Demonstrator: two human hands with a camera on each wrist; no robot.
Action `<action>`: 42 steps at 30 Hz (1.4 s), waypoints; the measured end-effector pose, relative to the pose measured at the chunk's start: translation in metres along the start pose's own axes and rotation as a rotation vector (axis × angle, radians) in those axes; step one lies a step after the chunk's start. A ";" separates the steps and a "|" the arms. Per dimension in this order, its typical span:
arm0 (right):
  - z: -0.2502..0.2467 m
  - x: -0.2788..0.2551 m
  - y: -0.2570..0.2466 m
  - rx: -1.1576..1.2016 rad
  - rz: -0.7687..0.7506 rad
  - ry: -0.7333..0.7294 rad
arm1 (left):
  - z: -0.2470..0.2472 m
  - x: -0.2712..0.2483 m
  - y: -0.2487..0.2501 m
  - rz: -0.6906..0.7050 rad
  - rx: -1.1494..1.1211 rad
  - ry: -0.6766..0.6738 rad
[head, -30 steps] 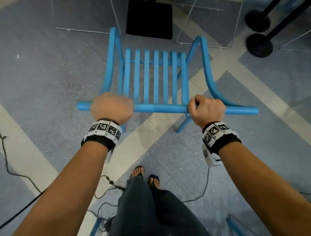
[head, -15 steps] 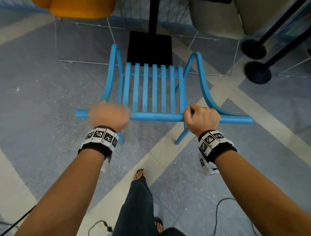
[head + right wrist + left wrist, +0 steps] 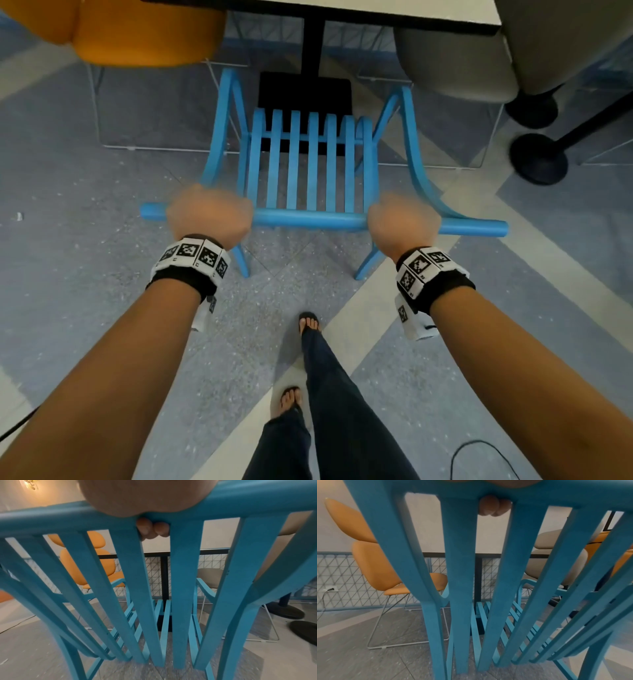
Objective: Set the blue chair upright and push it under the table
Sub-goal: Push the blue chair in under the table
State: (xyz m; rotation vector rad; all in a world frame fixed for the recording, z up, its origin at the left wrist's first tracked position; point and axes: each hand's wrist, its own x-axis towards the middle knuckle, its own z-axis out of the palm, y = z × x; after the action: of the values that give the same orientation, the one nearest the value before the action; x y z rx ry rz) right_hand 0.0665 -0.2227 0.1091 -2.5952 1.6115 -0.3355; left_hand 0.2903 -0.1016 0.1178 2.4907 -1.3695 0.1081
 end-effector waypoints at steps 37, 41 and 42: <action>0.000 0.072 0.087 -0.022 0.039 0.085 | 0.014 0.075 0.007 -0.010 -0.005 -0.001; -0.002 0.070 0.084 0.040 0.032 0.105 | 0.015 0.071 0.007 -0.033 0.026 -0.036; -0.003 0.069 0.082 0.050 0.040 0.117 | 0.015 0.070 0.007 -0.035 0.021 -0.025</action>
State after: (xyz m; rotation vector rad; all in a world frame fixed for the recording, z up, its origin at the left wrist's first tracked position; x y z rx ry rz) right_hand 0.0230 -0.3207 0.1081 -2.5467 1.6643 -0.5271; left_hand 0.3210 -0.1663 0.1191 2.5401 -1.3403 0.0841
